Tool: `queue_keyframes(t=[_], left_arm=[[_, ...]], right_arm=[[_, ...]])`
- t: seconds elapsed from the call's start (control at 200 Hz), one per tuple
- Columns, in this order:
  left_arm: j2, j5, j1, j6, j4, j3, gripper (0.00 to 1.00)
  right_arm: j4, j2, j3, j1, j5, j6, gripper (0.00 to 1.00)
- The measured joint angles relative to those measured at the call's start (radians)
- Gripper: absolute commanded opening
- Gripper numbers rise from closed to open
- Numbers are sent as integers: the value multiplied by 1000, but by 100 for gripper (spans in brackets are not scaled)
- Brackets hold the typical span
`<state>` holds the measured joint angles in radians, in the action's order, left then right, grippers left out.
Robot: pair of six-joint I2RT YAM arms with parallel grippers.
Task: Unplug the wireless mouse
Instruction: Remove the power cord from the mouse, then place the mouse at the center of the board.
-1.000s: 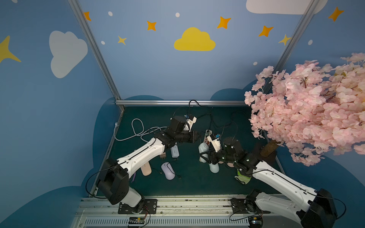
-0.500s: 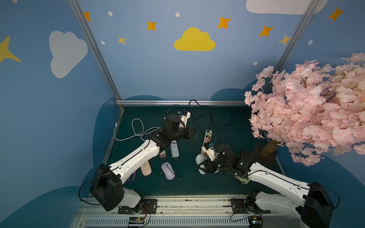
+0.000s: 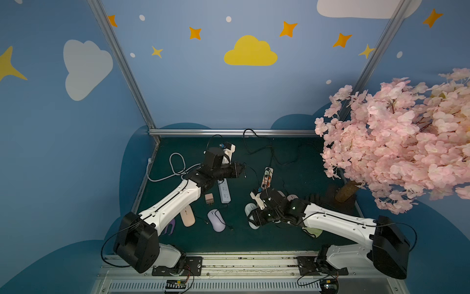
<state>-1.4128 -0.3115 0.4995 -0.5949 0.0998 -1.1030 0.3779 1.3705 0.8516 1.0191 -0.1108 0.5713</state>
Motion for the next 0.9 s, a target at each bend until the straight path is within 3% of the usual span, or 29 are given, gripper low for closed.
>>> queue_keyframes(t=[0.205,0.466,0.746,0.896], left_arm=[[9,-24,-47,0,36,11,4],[65,-51,-84,-4,55,65,4],[74,-63,-94,-12,57,85,4],[74,-68,-94,-16,56,89,4]], right_arm=[[126,236,194,53,42,71,0],[215,359,289,70,50,104,0],[258,451,332,70,37,106,27],[264,476,344,67,19,106,53]])
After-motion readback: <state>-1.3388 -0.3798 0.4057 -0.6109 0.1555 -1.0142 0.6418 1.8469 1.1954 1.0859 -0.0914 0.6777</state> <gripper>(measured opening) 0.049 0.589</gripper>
